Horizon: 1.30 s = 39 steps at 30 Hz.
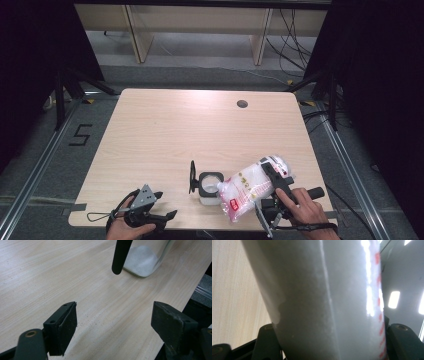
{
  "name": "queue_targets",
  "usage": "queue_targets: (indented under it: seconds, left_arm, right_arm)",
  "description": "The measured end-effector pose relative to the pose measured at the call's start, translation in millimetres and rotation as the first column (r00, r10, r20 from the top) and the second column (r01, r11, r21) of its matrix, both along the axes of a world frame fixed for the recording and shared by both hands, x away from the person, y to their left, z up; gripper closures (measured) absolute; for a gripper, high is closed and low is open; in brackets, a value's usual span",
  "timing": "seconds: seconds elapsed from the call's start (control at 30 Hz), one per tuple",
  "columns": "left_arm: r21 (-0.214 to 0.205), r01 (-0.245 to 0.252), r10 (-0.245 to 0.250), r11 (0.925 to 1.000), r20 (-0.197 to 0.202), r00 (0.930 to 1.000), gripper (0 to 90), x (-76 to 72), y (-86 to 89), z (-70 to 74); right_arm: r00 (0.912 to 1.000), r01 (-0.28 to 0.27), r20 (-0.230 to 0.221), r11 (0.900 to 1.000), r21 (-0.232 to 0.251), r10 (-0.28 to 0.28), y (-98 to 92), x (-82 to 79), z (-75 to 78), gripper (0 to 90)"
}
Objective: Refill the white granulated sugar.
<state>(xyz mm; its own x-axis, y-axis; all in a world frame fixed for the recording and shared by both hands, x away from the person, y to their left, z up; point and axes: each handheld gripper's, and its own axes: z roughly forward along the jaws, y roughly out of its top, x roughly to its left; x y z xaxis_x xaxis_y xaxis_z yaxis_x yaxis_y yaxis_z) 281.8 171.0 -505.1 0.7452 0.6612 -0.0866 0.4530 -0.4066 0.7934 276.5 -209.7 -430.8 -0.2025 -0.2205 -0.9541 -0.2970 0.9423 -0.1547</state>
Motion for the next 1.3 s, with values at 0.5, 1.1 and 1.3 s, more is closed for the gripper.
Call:
queue_targets:
  seconds: [0.5,1.1,1.3]
  left_arm:
    - [0.002,0.0,0.0,1.0,-0.001,1.0,20.3,-0.1,0.1,0.3]
    - [0.0,0.0,0.0,1.0,0.001,1.0,20.3,0.1,0.0,0.0]
    - [-0.004,0.001,-0.001,1.0,-0.001,1.0,20.2,-0.2,-0.2,0.0]
  right_arm:
    - [1.0,0.006,-0.006,0.9999,-0.011,-0.006,0.7,-0.3,-0.2,40.8]
    - [0.999,0.038,-0.021,0.9992,-0.015,-0.039,1.1,-3.0,0.0,40.8]
    - [0.999,0.039,-0.024,0.9992,0.003,-0.039,1.4,-4.1,-1.3,40.8]
